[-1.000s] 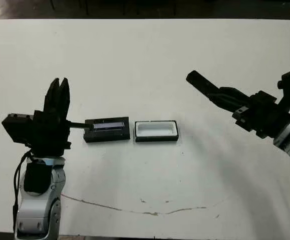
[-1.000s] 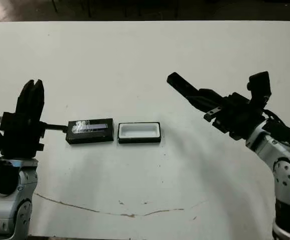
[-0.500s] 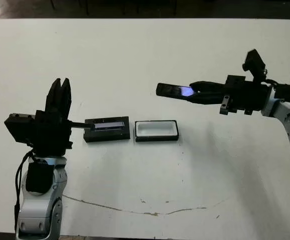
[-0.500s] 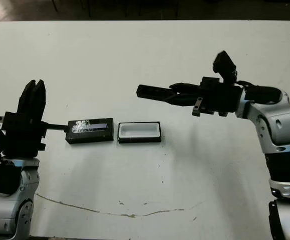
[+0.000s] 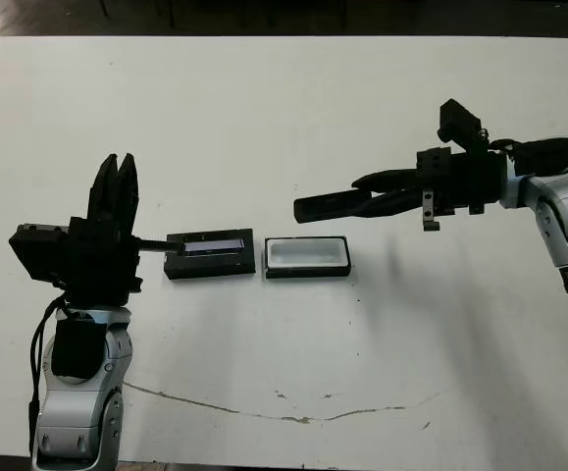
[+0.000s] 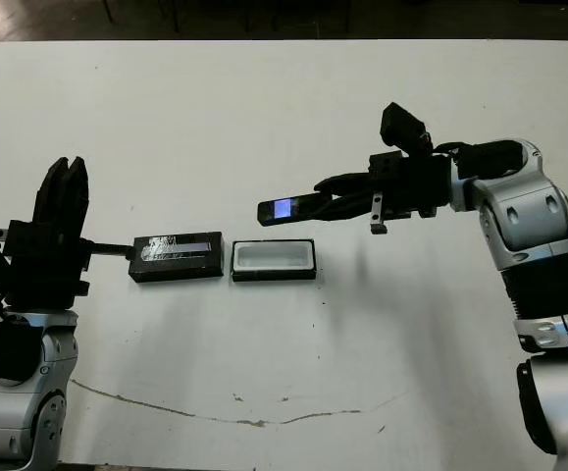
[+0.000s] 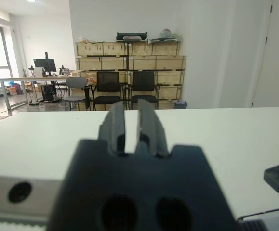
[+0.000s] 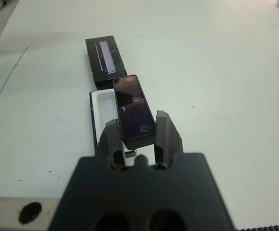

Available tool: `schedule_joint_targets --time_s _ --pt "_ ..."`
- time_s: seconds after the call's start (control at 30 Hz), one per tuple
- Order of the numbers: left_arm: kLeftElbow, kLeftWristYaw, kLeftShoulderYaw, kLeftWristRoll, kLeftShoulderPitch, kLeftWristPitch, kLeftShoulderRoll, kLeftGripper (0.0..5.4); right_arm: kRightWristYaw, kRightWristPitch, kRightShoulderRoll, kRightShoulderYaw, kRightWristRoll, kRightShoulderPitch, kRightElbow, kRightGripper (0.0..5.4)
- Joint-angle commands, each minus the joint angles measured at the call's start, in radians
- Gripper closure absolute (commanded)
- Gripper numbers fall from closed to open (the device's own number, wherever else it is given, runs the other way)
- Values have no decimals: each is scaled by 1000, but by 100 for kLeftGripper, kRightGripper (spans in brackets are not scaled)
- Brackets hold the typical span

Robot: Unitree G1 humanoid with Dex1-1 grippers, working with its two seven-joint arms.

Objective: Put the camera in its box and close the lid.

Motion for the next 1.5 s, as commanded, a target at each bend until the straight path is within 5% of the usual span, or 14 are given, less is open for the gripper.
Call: schedule_joint_targets --time_s 0.03,0.77,1.5 --pt "8 2 2 7 21 7 5 540 16 29 0 9 4 30 -30 539" --pt "1 -3 6 -2 28 10 9 540 -15 107 -15 94 -77 105 -141 539" --pt "15 -9 -2 -5 33 -8 5 540 -67 132 1 89 -102 115 -133 539"
